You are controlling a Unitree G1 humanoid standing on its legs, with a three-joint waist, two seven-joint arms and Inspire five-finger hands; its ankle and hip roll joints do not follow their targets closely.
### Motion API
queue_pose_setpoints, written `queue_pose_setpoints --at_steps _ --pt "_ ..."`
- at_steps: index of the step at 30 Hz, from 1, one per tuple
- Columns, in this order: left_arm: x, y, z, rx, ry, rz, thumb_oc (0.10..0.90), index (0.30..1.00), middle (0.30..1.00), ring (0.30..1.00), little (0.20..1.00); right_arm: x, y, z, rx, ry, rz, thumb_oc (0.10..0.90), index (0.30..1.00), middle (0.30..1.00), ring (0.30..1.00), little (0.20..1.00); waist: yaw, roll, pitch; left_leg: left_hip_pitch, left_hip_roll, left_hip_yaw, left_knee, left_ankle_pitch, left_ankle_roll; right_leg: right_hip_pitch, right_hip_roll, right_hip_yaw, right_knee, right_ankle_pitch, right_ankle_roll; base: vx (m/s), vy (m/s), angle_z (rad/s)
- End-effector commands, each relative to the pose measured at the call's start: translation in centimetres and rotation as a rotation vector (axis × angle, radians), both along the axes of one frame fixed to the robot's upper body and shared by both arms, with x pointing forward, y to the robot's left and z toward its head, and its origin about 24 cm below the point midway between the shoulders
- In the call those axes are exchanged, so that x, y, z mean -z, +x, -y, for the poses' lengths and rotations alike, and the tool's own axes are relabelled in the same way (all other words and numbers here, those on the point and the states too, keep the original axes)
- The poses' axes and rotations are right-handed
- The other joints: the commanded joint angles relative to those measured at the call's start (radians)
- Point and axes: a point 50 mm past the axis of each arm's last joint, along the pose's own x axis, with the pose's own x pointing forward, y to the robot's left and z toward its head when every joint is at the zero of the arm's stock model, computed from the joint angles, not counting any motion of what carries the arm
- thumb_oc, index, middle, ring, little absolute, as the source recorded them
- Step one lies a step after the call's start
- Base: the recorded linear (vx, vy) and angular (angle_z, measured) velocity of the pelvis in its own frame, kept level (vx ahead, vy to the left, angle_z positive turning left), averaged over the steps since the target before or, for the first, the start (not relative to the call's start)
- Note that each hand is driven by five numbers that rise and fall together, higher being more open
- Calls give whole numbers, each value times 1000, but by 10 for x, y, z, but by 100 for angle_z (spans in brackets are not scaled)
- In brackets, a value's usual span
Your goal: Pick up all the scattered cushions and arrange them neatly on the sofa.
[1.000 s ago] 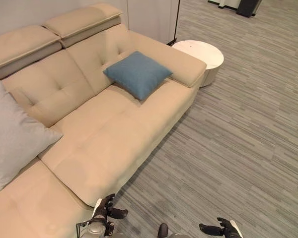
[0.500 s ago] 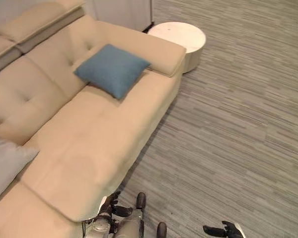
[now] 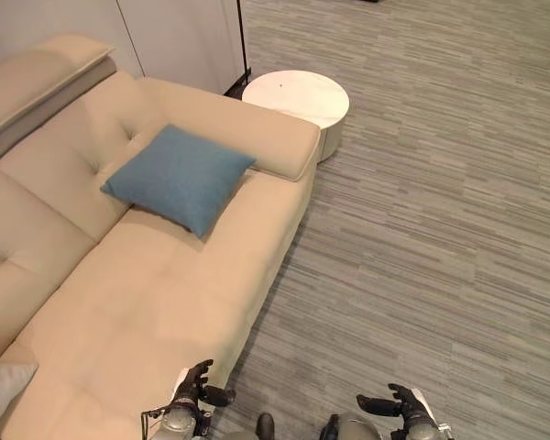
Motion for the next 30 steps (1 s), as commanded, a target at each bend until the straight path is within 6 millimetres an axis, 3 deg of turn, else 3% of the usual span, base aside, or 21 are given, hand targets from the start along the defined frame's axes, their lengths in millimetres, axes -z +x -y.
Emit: queue_pose_setpoints --at_steps 1,5,8,9,10,11,12,13,16,17,18,19,20,21,22,24,25,27,30 --pt "-3 2 -4 -24 7 49 800 900 900 900 900 -11 5 25 -16 -92 31 800 900 900 900 900 -21 -20 0 -22 22 -126 50 -110 -69 41 60 107 -258 214 23 334 -207 23" --pt "3 -7 0 -19 6 6 800 900 900 900 900 -7 -3 24 -17 -88 4 800 900 900 900 900 -25 -32 -19 13 36 -134 69 -149 -97 94 56 77 -320 241 12 335 -246 38" --pt "5 -7 9 -10 -22 0 800 900 900 900 900 -6 -5 25 25 -67 16 800 900 900 900 900 -26 -28 -25 -53 74 -113 258 -84 -157 164 72 38 -343 216 -24 208 -237 53" --pt "5 -7 9 -10 -22 0 800 900 900 900 900 -6 -5 25 25 -67 16 800 900 900 900 900 -26 -28 -25 -54 74 -113 258 -84 -157 163 71 38 -343 216 -24 90 -201 46" --pt "5 -5 12 5 -30 4 800 900 900 900 900 -8 -3 26 42 -62 35 800 900 900 900 900 -17 -35 -4 -134 84 -102 405 -21 -178 194 74 31 -345 207 -45 67 -273 2" --pt "3 -1 14 19 -40 19 800 900 900 900 900 -10 -1 28 58 -61 51 800 900 900 900 900 -6 -55 15 -226 97 -63 567 8 -173 228 74 18 -364 189 -71 108 -346 -7" --pt "3 -1 14 17 -41 21 800 900 900 900 900 -10 -3 30 68 -61 48 800 900 900 900 900 2 -59 23 -251 109 -43 600 15 -169 254 81 15 -372 177 -83 203 -336 -17" --pt "2 2 16 18 -46 28 800 900 900 900 900 -9 -5 32 83 -62 41 800 900 900 900 900 12 -66 28 -286 100 -11 573 -6 -160 282 86 5 -388 161 -85 168 -175 4" --pt "2 2 17 22 -45 28 800 900 900 900 900 -8 -7 33 90 -62 39 800 900 900 900 900 14 -69 28 -300 88 1 537 -26 -156 300 89 -2 -403 154 -79 171 -90 12" --pt "2 1 19 34 -42 24 800 900 900 900 900 -8 -9 34 93 -67 35 800 900 900 900 900 19 -69 24 -316 76 34 432 -53 -150 331 99 -17 -424 136 -69 247 -65 17" --pt "2 1 19 35 -38 23 800 900 900 900 900 -8 -11 34 91 -71 30 800 900 900 900 900 22 -65 19 -322 70 49 347 -35 -147 348 108 -28 -432 125 -66 247 -65 26" --pt "2 1 19 35 -38 23 800 900 900 900 900 -8 -11 34 91 -71 30 800 900 900 900 900 22 -66 19 -322 70 49 347 -35 -147 349 108 -28 -432 125 -66 256 -27 38" --pt "2 1 18 37 -31 21 800 900 900 900 900 -6 -14 35 90 -72 20 800 900 900 900 900 28 -50 11 -323 68 67 207 35 -152 380 134 -38 -440 103 -65 259 -21 29" --pt "3 -1 17 38 -25 14 800 900 900 900 900 -6 -15 34 92 -69 18 800 900 900 900 900 30 -45 7 -329 65 71 160 71 -158 391 149 -39 -440 91 -66 372 -34 36" --pt "4 -4 14 35 -16 0 800 900 900 900 900 -5 -14 32 95 -64 18 800 900 900 900 900 32 -46 5 -348 62 87 132 95 -164 409 161 -38 -441 76 -68 318 -32 25" --pt "5 -5 14 34 -13 -7 800 900 900 900 900 -5 -15 31 99 -62 16 800 900 900 900 900 33 -52 3 -352 56 99 121 84 -172 428 162 -30 -442 57 -66 247 16 25" --pt "9 -14 12 17 -17 -35 800 900 900 900 900 -2 -19 27 92 -48 5 800 900 900 900 900 39 -44 -9 -317 65 113 57 109 -150 435 175 -36 -431 56 -67 141 63 9" --pt "11 -20 10 4 -18 -54 800 900 900 900 900 0 -23 25 79 -50 -9 800 900 900 900 900 44 -47 -21 -307 56 95 65 108 -141 441 172 -39 -420 47 -64 274 82 -15" --pt "13 -28 3 -34 -12 -77 800 900 900 900 900 4 -26 19 49 -49 -33 800 900 900 900 900 69 -77 -55 -269 32 78 90 65 -113 460 136 -47 -342 32 -39 359 100 -2"
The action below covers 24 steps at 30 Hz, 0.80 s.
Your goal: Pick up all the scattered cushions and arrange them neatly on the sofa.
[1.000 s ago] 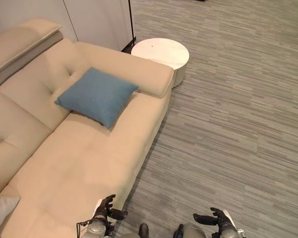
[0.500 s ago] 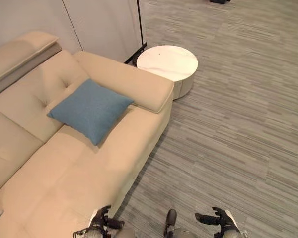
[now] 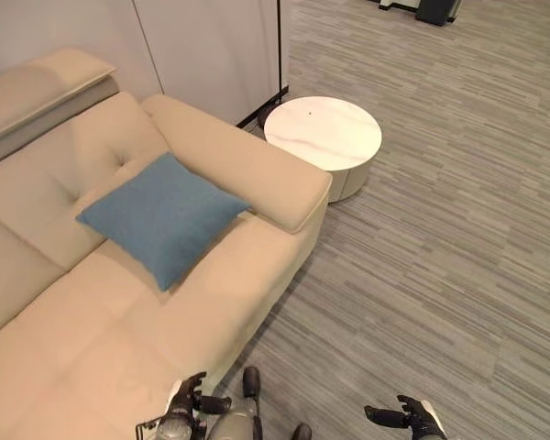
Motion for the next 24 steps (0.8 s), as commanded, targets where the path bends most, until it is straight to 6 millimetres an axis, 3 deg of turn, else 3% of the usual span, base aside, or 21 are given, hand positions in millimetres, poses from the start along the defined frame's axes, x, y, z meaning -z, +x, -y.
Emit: queue_pose_setpoints --at_steps 1,4,6,7,10,11,12,15,18,24 --pt "-1 1 3 36 5 22 800 900 900 900 900 -7 13 3 -53 -36 60 800 900 900 900 900 49 -38 -27 3 -25 -33 92 -172 -41 -31 -96 16 199 -51 91 245 111 13" --pt "-6 8 -3 35 26 49 800 900 900 900 900 -9 20 1 -64 -30 77 800 900 900 900 900 36 -31 -13 57 -35 -63 78 -199 -7 -136 -153 17 454 36 145 171 102 21" --pt "-7 10 -4 39 30 56 800 900 900 900 900 -10 22 0 -65 -26 85 800 900 900 900 900 30 -23 -10 67 -34 -78 72 -203 -1 -173 -155 28 519 56 148 123 34 58" --pt "-10 16 -7 29 35 79 800 900 900 900 900 -11 26 -2 -63 -17 103 800 900 900 900 900 20 -10 0 98 -32 -117 60 -213 5 -229 -160 62 556 55 134 177 -23 89" --pt "-12 21 -7 23 34 103 800 900 900 900 900 -12 30 -3 -67 -10 113 800 900 900 900 900 11 -2 9 128 -26 -161 52 -232 -2 -266 -161 91 430 25 110 219 -101 59" --pt "-12 21 -7 30 38 100 800 900 900 900 900 -12 31 -4 -69 -7 116 800 900 900 900 900 3 -5 14 139 -29 -180 50 -238 -5 -284 -147 132 371 25 109 243 -156 70" --pt "-12 22 -7 42 47 94 800 900 900 900 900 -13 33 -5 -67 -2 125 800 900 900 900 900 -15 -8 17 152 -38 -213 45 -244 -8 -309 -112 215 291 42 111 261 -151 59" --pt "-12 27 -4 74 59 91 800 900 900 900 900 -14 36 -5 -65 0 129 800 900 900 900 900 -44 -13 23 169 -59 -289 37 -247 -21 -359 -59 377 188 104 131 212 -135 81" --pt "-8 21 -3 64 56 65 800 900 900 900 900 -12 33 -7 -62 11 118 800 900 900 900 900 -53 -22 16 181 -61 -318 47 -269 -38 -312 -90 327 131 112 121 170 -183 100" --pt "-7 20 4 5 3 74 800 900 900 900 900 -12 32 -4 -12 25 140 800 900 900 900 900 -55 -31 -1 132 -33 -304 172 -305 -84 -233 -89 263 83 100 89 104 -203 63"
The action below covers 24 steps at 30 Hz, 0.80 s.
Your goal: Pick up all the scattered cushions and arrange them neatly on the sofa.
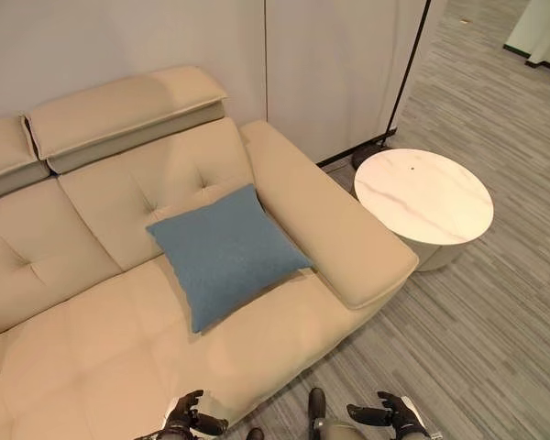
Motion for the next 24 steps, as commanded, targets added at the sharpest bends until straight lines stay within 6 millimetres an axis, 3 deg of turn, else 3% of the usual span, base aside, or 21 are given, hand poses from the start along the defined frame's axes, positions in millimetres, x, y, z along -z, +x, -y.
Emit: queue_pose_setpoints --at_steps 1,3,7,9,11,16,19,20,21,22,24 --pt "-9 23 2 -33 -13 101 800 900 900 900 900 -16 22 21 29 -49 115 800 900 900 900 900 -11 -38 17 -112 8 158 137 -62 -28 86 -33 -10 -3 -128 56 3 -126 76" --pt "-8 22 3 -41 -21 102 800 900 900 900 900 -16 22 24 33 -55 113 800 900 900 900 900 -9 -40 28 -145 36 249 179 -62 -21 114 -40 -54 -8 -144 45 -1 -144 72" --pt "-8 20 4 -20 -18 93 800 900 900 900 900 -13 11 26 69 -50 90 800 900 900 900 900 -15 -44 24 -175 70 406 129 -32 0 159 -41 -151 -28 -171 39 29 -79 111" --pt "-8 21 3 -9 -14 91 800 900 900 900 900 -12 8 26 87 -48 86 800 900 900 900 900 -21 -44 16 -202 71 482 99 3 -3 173 -37 -192 -39 -182 39 123 -31 85" --pt "-9 21 2 -4 -11 90 800 900 900 900 900 -11 6 26 89 -47 80 800 900 900 900 900 -19 -43 15 -212 76 518 81 7 -18 203 -31 -215 -44 -208 43 180 18 87" --pt "-4 8 -4 -36 -7 46 800 900 900 900 900 -6 1 16 72 -24 58 800 900 900 900 900 -10 -59 -14 -150 48 468 19 -11 1 229 -37 -228 -6 -231 58 190 94 14" --pt "-4 5 -9 -45 2 38 800 900 900 900 900 -5 2 12 52 -16 54 800 900 900 900 900 2 -64 -26 -102 28 456 -11 -33 28 213 -65 -223 91 -248 77 135 172 15" --pt "-6 8 -13 -47 11 51 800 900 900 900 900 -6 5 10 31 -15 56 800 900 900 900 900 3 -57 -20 -88 23 460 -23 -23 51 161 -97 -222 203 -207 93 47 170 7" --pt "-6 8 -13 -47 11 51 800 900 900 900 900 -6 5 10 31 -15 56 800 900 900 900 900 4 -58 -21 -89 23 460 -23 -23 51 160 -97 -221 204 -208 93 36 176 9" --pt "-9 12 -17 -51 20 68 800 900 900 900 900 -7 9 9 23 -14 61 800 900 900 900 900 -1 -52 -6 -75 18 439 -31 -22 64 106 -114 -193 317 -160 117 36 65 13" --pt "-10 14 -19 -54 24 76 800 900 900 900 900 -7 10 8 20 -13 65 800 900 900 900 900 -5 -46 -4 -66 19 426 -43 -20 65 78 -111 -165 352 -160 120 42 52 15"
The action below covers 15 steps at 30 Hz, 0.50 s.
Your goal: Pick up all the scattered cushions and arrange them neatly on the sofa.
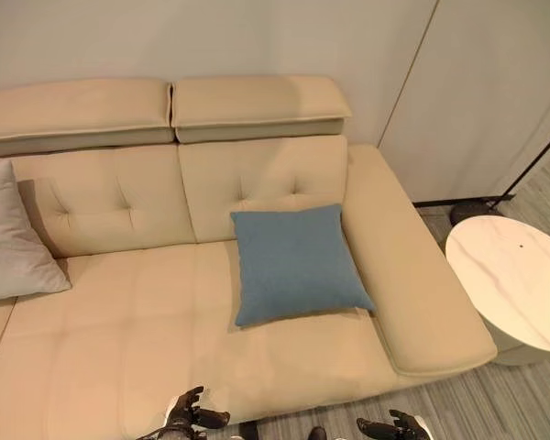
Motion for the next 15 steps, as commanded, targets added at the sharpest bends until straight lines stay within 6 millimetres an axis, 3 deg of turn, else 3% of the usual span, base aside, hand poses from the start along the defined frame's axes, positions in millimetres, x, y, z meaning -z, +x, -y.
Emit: queue_pose_setpoints --at_steps 1,2,3,4,6,15 --pt "-8 14 -8 15 31 64 800 900 900 900 900 -13 32 5 -36 -32 105 800 900 900 900 900 19 -22 19 -22 4 -55 25 -82 -14 11 -6 74 85 71 71 96 24 29" --pt "-10 18 -9 15 33 85 800 900 900 900 900 -13 33 3 -39 -27 107 800 900 900 900 900 10 -13 17 4 2 -86 -4 -77 -19 -20 16 135 68 60 59 104 -8 35" --pt "-11 20 -8 20 33 92 800 900 900 900 900 -13 34 3 -40 -27 108 800 900 900 900 900 6 -11 17 11 1 -96 -12 -75 -22 -25 23 152 31 54 55 161 -52 66" --pt "-12 24 -5 26 31 107 800 900 900 900 900 -14 36 4 -40 -31 115 800 900 900 900 900 -4 -12 15 16 -2 -116 -18 -75 -29 -38 37 196 -66 71 52 116 -82 50" --pt "-14 28 -5 31 31 120 800 900 900 900 900 -15 36 6 -35 -31 118 800 900 900 900 900 -12 -23 15 23 -16 -138 -16 -80 -34 -29 44 226 -160 96 57 90 -83 47" --pt "-24 39 -13 -17 42 203 800 900 900 900 900 -29 54 14 -85 -77 213 800 900 900 900 900 -2 -40 -35 62 -1 -143 -65 -64 -60 74 57 194 -261 103 54 54 -79 19"
